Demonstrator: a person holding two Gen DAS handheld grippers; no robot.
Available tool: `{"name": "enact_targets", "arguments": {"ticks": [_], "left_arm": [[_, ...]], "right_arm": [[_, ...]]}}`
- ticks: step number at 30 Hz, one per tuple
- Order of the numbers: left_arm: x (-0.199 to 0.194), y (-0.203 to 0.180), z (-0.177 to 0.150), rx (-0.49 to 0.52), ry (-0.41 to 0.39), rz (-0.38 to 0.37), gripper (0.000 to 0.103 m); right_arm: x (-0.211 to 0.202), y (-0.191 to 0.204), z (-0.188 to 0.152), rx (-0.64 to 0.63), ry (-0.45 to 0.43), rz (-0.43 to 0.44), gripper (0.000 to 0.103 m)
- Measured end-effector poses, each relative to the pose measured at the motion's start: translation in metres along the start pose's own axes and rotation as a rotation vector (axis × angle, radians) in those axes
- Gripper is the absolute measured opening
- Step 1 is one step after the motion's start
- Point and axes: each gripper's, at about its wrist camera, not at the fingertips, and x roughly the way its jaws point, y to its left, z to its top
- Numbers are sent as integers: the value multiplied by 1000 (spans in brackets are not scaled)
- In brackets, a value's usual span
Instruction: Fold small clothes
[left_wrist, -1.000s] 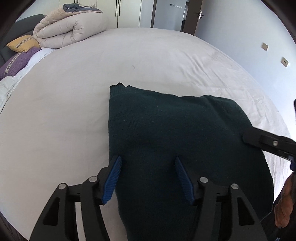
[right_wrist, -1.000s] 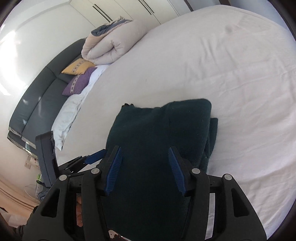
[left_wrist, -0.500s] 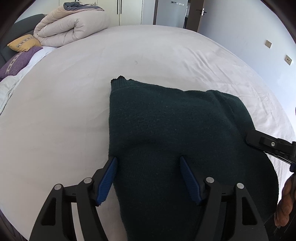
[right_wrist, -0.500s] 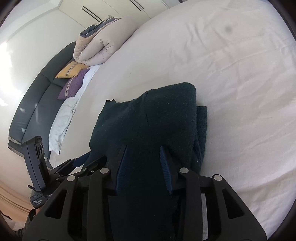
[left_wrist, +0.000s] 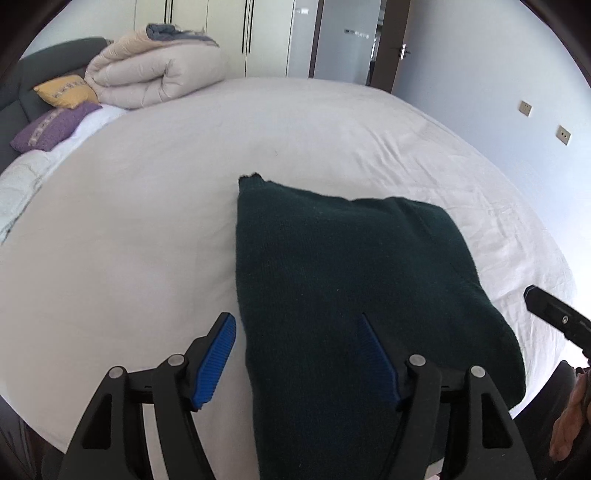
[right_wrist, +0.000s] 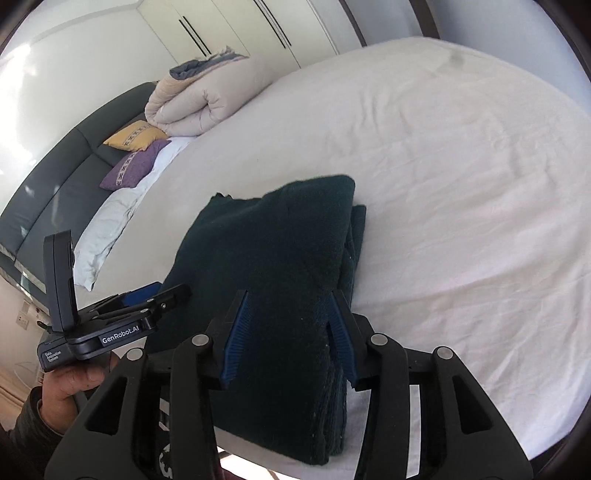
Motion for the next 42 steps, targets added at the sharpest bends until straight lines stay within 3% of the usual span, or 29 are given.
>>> {"name": "enact_targets", "arguments": {"ticks": [1,4,6,7,9,12,13,17,19,22,26,31,35,42], "left_arm": [[-11,-2,-2,11,-43,17,74],[-64,-12,-7,73,-258,91,101],[-101,-21,-6,133,-419,143,103],[-113,-24,-5,158,-462,160,103],[-133,-32,1,198,-516,196,103],[-155,-37,10,199,-515,206,103],[-165,-36,9,171,-535,208,103],[-193,-32,7,105,-588,155,103],[-193,-31,8,124,-544,115,103],[-176,-27,3,146,-456,150,103],[-140,-11,-8,53,-303,146,103],[-97,-4,-27,7,-136,162,103],[-78,2,-35,-9,-56,170,103],[-70,11,-37,-34,-10,161,103]], "right_arm": [[-17,8,-3,-34,-49,-32,43],[-60,28,-5,-108,-186,-84,53],[-92,43,-3,-150,-316,-128,78],[-108,51,-3,-164,-394,-153,84],[-141,65,-7,-189,-563,-173,103],[-178,88,-14,-242,-765,-260,103],[-184,95,-14,-265,-783,-285,103],[-201,103,-11,-298,-699,-220,103],[-203,102,-10,-288,-625,-179,103],[-194,102,-17,-265,-524,-196,103],[-160,92,-27,-222,-363,-265,103],[-113,65,-36,-94,-235,-315,103],[-80,57,-41,-76,-144,-338,103],[-44,62,-56,-107,-39,-319,103]]}}
